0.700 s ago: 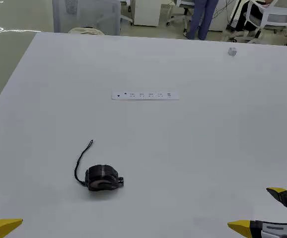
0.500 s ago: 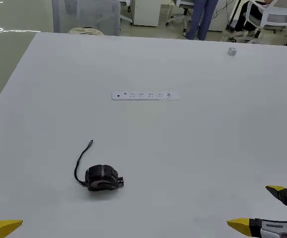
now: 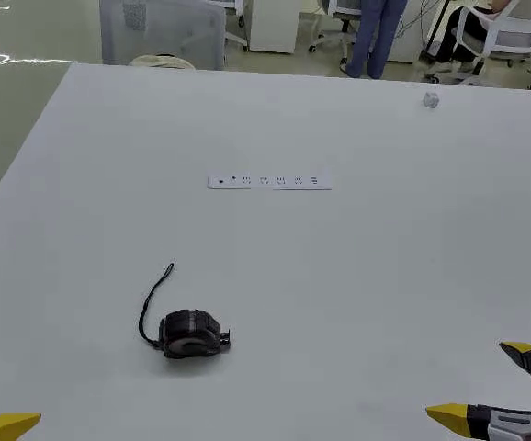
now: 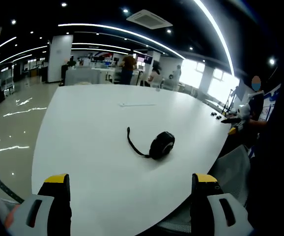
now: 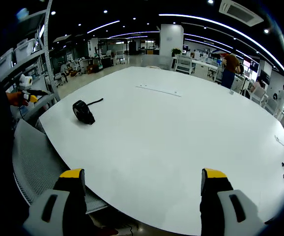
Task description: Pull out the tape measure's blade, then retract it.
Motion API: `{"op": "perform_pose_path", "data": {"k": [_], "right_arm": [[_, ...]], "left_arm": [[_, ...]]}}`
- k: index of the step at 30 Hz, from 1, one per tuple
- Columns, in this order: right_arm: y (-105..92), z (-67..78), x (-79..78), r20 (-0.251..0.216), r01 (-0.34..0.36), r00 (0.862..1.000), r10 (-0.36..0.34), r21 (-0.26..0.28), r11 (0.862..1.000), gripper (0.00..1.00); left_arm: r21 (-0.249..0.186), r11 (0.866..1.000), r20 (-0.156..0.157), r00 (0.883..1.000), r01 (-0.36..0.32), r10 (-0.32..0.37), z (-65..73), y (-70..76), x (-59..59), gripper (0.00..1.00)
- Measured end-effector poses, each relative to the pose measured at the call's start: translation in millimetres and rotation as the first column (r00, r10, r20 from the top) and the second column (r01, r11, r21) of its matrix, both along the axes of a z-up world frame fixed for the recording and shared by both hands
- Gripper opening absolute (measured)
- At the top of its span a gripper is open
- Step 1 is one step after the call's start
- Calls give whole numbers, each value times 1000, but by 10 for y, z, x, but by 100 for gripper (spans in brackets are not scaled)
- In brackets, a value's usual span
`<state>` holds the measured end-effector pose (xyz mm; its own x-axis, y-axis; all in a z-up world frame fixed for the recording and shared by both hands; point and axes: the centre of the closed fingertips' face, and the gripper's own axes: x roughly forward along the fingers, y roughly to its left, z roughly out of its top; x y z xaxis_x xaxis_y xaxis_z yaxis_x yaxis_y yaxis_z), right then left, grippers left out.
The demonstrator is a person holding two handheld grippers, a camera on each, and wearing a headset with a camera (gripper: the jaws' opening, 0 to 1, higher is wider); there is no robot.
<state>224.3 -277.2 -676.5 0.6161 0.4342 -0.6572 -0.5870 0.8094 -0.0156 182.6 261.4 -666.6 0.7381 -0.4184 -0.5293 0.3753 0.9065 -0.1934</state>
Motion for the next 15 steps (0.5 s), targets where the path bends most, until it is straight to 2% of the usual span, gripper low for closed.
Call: {"op": "perform_pose_path", "data": {"k": [8,10,15], "right_arm": [[-58,8,33,26,13,1000,-13,-5,1000,100],[-67,1,15,12,20,1000,-20,-12,1000,100],[-99,-17,22,11,28,1000,-28,-5,1000,100]], "left_arm": [[4,1000,7,1000,-4,3,3,18,26,100],[5,1000,9,1000,-4,4,2,30,37,100],[0,1000,6,1000,-1,1,0,31,52,100]]}}
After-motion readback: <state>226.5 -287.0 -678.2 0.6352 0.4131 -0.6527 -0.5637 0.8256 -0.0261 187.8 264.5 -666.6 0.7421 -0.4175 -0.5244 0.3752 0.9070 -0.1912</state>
